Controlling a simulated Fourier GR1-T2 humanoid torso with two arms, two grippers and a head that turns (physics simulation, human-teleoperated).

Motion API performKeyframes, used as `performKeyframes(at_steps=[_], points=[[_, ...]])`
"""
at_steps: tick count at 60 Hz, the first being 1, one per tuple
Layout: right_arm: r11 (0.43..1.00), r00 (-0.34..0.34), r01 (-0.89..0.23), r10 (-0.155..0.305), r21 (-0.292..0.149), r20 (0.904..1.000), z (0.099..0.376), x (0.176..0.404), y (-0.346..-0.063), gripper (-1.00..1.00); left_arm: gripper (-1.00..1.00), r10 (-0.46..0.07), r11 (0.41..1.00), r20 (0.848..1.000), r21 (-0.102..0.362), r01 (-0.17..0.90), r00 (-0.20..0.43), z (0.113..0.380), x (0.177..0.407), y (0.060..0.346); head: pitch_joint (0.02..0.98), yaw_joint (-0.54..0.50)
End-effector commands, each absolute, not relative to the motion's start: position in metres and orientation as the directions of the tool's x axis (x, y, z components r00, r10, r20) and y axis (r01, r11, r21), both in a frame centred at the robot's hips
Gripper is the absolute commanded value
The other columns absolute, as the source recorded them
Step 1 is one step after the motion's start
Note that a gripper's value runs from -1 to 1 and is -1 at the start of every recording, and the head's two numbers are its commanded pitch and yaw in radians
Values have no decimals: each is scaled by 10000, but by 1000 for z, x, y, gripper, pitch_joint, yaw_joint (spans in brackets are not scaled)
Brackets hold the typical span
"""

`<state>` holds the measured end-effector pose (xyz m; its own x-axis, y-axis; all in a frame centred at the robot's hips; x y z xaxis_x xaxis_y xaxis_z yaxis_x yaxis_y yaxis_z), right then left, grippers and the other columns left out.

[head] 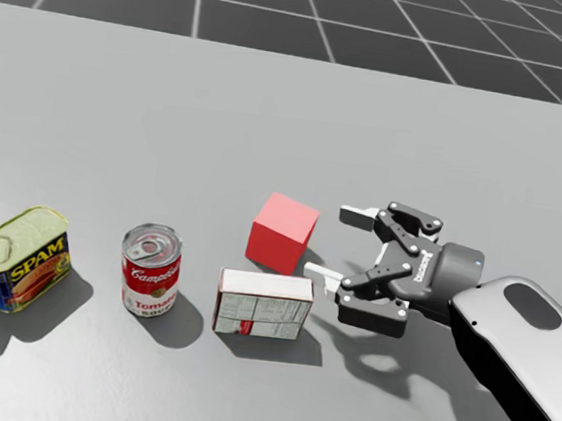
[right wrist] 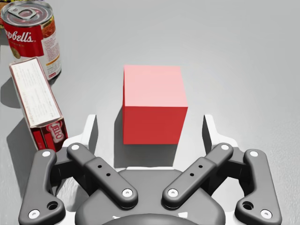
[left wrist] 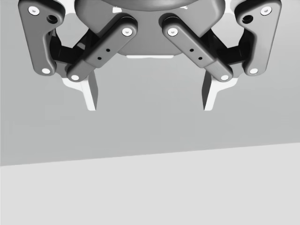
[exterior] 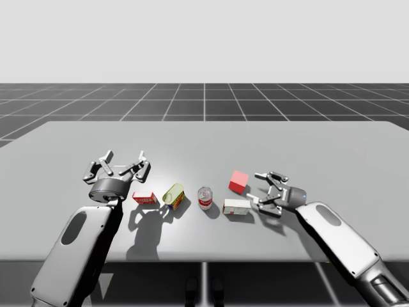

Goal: Find the red cube and pick it up.

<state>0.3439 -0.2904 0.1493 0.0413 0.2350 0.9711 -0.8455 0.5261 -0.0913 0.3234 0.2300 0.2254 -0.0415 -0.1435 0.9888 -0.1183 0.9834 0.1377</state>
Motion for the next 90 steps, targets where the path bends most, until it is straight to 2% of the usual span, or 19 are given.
performKeyframes(at_steps=[1, 6, 12, 28, 33, 46, 58, 61, 63, 64, 65, 66, 77, 90], points=[[4929, 797, -8689, 2289, -449, 9702, 136, 352, -284, -1000, -1000, -1422, 9834, 9889, 1362, -1196, -425, 226, 323, 230, 754, -215], [4898, 879, -8708, 2412, -430, 9665, 131, 355, -281, -1000, -1000, -1413, 9835, 9890, 1353, -1198, -431, 226, 323, 231, 756, -213], [4960, 971, -8676, 2379, -349, 9664, 129, 359, -279, -1000, -1000, -1403, 9836, 9891, 1341, -1203, -444, 226, 323, 231, 755, -210], [5020, 1620, -8641, 2105, 356, 9641, 127, 370, -265, -1000, -1000, -1385, 9839, 9893, 1321, -1206, -460, 227, 323, 232, 753, -204], [5023, 1692, -8636, 2078, 433, 9634, 127, 373, -261, -1000, -1000, -1383, 9840, 9893, 1319, -1196, -466, 227, 323, 232, 752, -204], [4914, 1595, -8701, 2071, 384, 9652, 130, 378, -248, -1000, -1000, -1385, 9842, 9893, 1323, -1177, -463, 227, 323, 232, 748, -204], [4824, 1516, -8757, 2310, 222, 9611, 130, 377, -239, -1000, -1000, -1410, 9842, 9890, 1350, -1147, -457, 227, 323, 231, 739, -207], [4671, 1560, -8838, 2423, 258, 9576, 130, 376, -240, -1000, -1000, -1414, 9842, 9889, 1355, -1142, -451, 227, 323, 230, 737, -209], [4733, 1508, -8807, 2437, 183, 9580, 130, 376, -240, -892, -1000, -1418, 9841, 9889, 1359, -1139, -449, 227, 323, 230, 736, -210], [4834, 1454, -8753, 2384, 125, 9602, 129, 376, -241, -422, -1000, -1421, 9841, 9888, 1363, -1138, -448, 227, 323, 230, 734, -210], [4901, 1492, -8715, 2270, 196, 9624, 128, 375, -242, 723, -1000, -1428, 9840, 9888, 1369, -1138, -446, 227, 323, 230, 733, -211], [4878, 1513, -8727, 2267, 222, 9621, 128, 375, -242, 964, -1000, -1429, 9840, 9887, 1371, -1138, -445, 227, 323, 230, 732, -211], [4964, 1664, -8675, 2279, 325, 9594, 128, 374, -247, 1000, -1000, -1446, 9840, 9886, 1392, -1117, -422, 226, 323, 229, 711, -217], [4950, 1592, -8686, 2367, 220, 9584, 128, 372, -250, 1000, -1000, -1462, 9839, 9884, 1410, -1100, -406, 225, 323, 228, 586, -237]])
